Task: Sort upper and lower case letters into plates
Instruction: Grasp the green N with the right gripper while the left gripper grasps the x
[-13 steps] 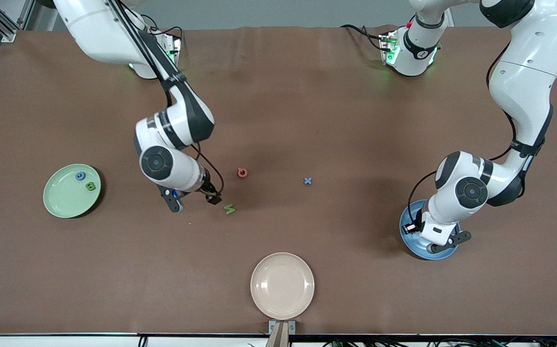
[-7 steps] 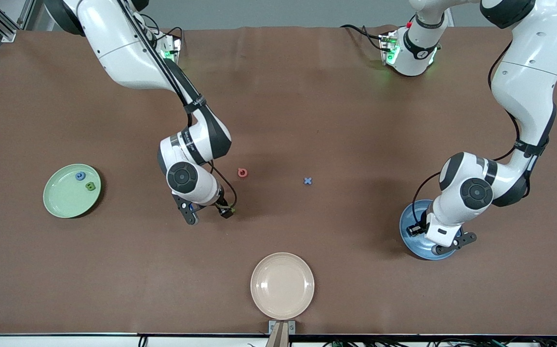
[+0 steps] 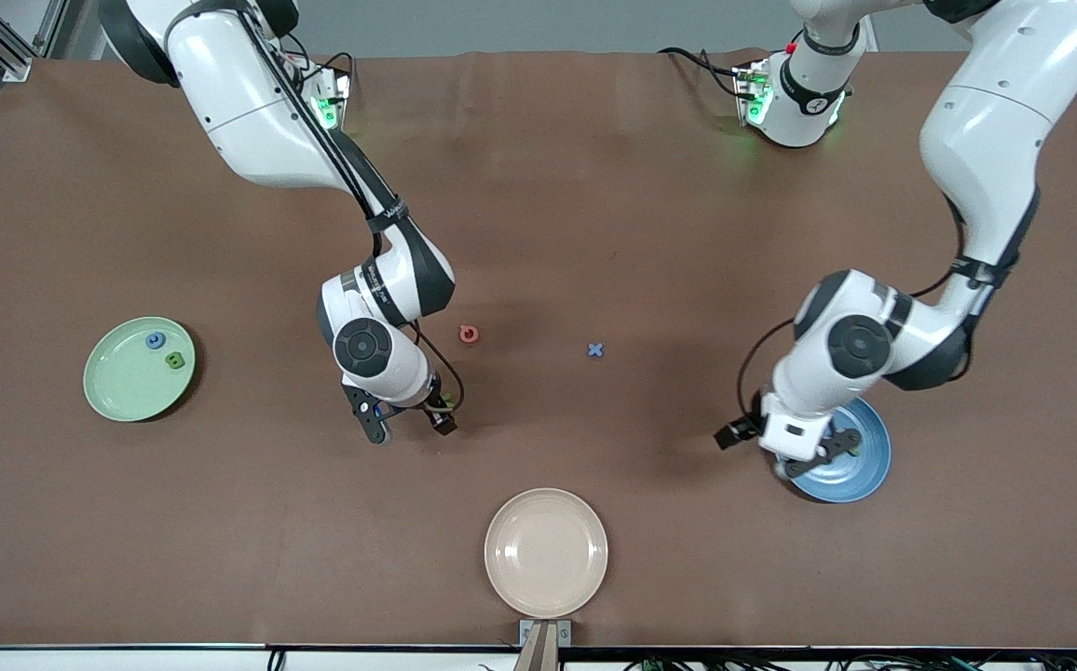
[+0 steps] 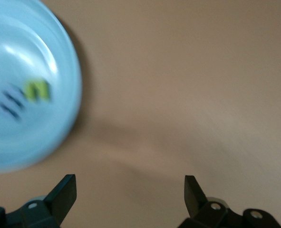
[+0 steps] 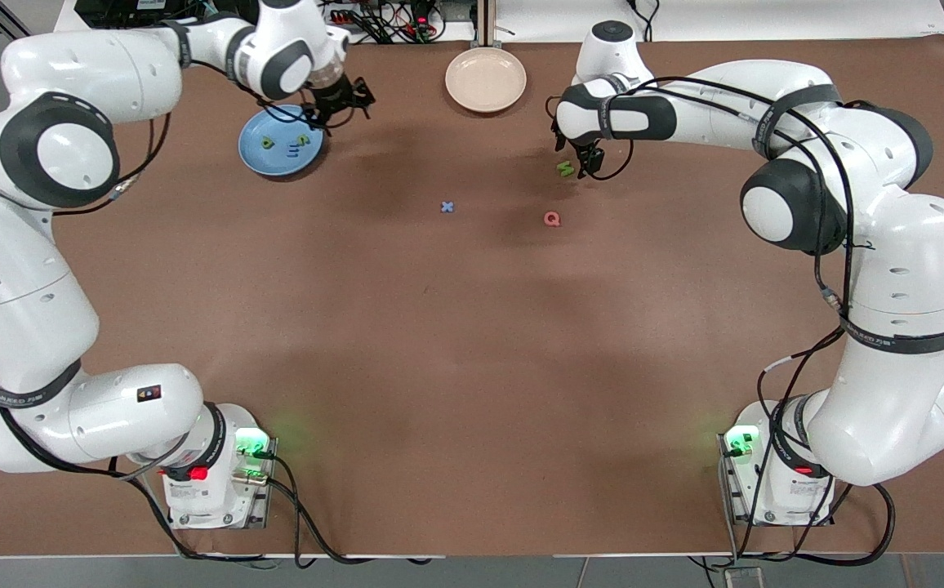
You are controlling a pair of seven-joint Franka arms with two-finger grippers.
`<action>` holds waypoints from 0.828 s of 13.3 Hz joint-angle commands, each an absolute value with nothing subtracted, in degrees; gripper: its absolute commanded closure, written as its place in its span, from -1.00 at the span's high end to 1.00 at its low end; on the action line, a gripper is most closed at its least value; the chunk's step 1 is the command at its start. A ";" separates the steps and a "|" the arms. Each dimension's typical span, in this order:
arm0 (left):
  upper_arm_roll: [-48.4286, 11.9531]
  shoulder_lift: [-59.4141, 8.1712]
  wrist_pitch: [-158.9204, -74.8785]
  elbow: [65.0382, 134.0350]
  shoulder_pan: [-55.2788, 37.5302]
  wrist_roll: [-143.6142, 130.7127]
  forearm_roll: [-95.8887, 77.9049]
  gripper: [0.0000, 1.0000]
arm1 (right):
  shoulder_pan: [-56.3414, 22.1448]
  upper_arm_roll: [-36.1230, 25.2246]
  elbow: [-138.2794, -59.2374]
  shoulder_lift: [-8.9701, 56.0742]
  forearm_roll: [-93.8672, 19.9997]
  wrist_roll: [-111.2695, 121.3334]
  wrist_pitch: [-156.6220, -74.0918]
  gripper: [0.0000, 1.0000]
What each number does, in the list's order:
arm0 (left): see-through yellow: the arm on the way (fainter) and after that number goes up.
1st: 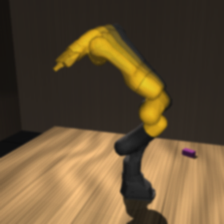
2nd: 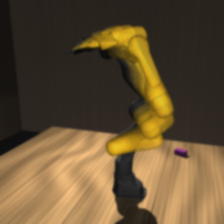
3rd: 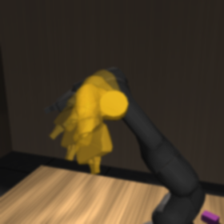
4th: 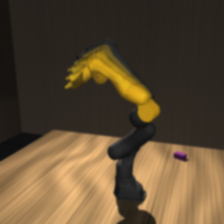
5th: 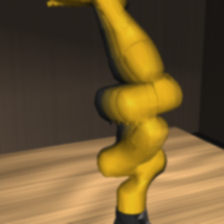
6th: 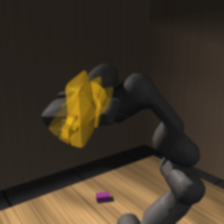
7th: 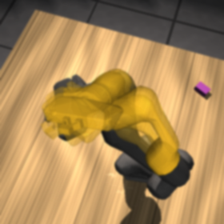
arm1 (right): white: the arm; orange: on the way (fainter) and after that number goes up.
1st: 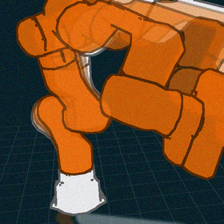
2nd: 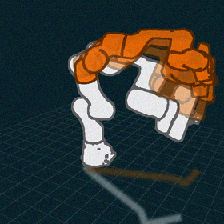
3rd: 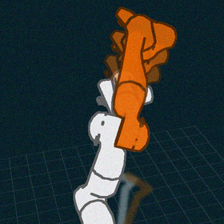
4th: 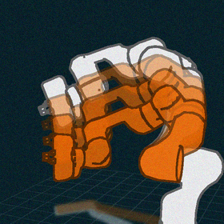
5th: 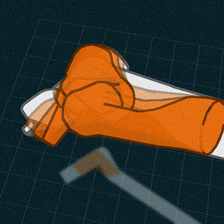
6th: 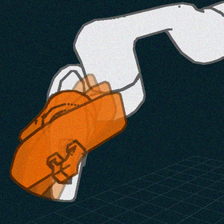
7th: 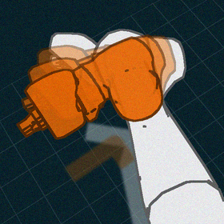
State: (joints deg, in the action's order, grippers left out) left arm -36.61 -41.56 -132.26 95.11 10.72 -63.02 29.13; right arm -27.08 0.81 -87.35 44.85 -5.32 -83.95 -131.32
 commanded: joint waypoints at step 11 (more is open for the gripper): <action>-34.20 -44.91 -136.76 98.44 -9.39 -79.54 30.06 0.83 | -28.74 0.00 -84.90 47.72 -4.13 -86.14 -131.22 -0.14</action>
State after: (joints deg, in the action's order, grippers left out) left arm -35.45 -44.33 -135.48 98.77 -7.62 -78.99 29.14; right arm -27.87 0.72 -85.81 46.98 -5.25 -84.92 -131.74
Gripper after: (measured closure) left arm 0.035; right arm 0.493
